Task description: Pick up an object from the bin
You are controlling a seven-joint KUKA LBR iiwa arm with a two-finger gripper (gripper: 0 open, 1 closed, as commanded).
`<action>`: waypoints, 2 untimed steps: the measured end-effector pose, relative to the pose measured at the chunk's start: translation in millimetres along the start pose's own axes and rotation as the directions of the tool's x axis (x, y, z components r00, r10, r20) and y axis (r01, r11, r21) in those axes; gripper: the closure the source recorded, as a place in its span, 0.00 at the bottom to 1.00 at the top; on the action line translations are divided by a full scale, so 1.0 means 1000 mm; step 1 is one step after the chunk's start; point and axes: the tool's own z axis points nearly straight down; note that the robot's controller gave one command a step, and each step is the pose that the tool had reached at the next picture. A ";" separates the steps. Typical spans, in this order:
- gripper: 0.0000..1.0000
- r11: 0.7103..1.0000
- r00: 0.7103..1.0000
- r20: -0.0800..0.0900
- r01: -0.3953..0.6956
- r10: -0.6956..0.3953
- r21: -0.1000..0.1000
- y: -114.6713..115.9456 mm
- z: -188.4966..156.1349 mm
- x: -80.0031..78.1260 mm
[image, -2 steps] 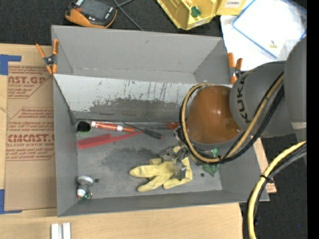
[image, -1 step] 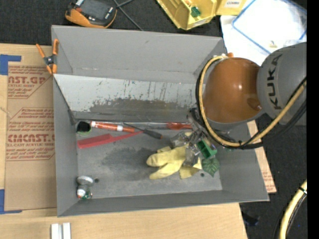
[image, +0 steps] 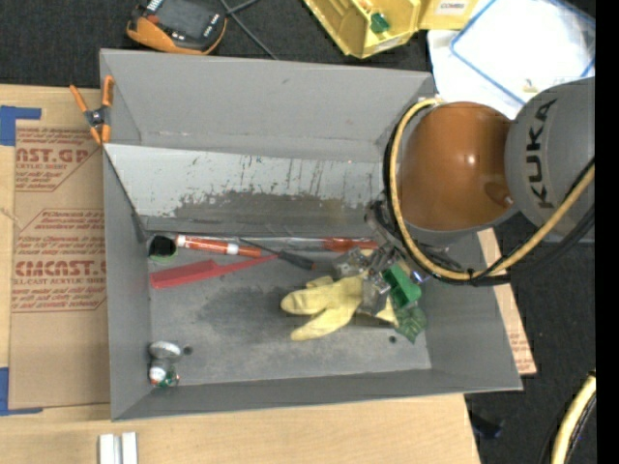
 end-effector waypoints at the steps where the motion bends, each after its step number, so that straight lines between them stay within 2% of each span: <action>1: 1.00 0.968 0.968 -0.004 0.250 -0.250 -0.005 0.011 0.048 0.012; 2: 1.00 1.000 1.000 0.006 0.012 -0.012 0.000 0.014 -0.023 -0.008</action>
Offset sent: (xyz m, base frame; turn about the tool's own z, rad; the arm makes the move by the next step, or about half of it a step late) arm -0.0015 0.0143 0.0217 -0.0099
